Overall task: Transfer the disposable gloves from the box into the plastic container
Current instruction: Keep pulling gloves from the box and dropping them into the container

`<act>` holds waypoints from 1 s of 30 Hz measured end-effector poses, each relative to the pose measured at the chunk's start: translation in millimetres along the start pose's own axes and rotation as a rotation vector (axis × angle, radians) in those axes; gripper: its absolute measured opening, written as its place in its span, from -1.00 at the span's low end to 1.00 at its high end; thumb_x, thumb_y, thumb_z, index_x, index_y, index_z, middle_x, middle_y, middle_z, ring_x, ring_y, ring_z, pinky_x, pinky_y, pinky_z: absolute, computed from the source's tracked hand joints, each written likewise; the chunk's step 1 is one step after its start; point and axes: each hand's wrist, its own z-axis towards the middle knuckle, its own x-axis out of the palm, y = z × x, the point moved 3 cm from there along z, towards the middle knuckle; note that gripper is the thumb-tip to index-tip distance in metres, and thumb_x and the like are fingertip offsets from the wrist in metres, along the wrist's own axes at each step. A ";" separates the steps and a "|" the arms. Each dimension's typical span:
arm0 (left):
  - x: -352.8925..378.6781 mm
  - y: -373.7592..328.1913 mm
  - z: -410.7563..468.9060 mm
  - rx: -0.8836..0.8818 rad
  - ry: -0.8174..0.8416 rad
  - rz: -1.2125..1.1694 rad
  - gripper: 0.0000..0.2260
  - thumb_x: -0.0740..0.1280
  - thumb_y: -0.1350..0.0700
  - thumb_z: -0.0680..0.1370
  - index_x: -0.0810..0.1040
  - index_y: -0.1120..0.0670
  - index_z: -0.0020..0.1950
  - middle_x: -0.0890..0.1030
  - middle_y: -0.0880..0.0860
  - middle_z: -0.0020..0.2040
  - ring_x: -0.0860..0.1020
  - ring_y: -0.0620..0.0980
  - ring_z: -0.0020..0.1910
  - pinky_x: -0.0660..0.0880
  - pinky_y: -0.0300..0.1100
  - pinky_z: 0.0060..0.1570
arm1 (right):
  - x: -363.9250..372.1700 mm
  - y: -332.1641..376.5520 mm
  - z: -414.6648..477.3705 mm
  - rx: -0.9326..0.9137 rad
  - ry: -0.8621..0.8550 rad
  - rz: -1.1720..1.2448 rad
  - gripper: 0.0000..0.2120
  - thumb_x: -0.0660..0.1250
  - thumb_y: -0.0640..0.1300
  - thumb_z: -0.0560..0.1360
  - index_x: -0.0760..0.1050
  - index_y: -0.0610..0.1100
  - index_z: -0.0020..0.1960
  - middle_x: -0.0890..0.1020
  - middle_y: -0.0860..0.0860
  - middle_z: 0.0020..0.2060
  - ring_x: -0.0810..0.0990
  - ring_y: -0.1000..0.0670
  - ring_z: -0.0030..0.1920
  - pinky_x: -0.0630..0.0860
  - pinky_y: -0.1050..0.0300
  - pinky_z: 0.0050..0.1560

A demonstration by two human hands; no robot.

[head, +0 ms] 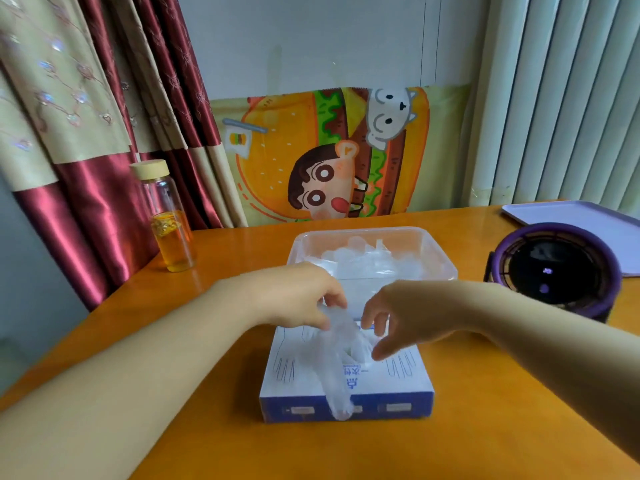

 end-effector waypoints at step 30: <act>-47.7 45.9 -35.6 -0.201 -0.692 -1.224 -0.77 0.15 0.17 0.62 0.58 0.20 0.06 0.66 0.13 -0.11 0.64 0.06 -0.13 0.56 -0.10 -0.07 | -9.9 0.2 -3.4 0.051 -0.552 0.486 -0.63 0.39 0.11 0.43 0.43 -0.05 0.13 0.65 0.08 -0.22 0.62 0.18 -0.27 0.59 0.19 -0.18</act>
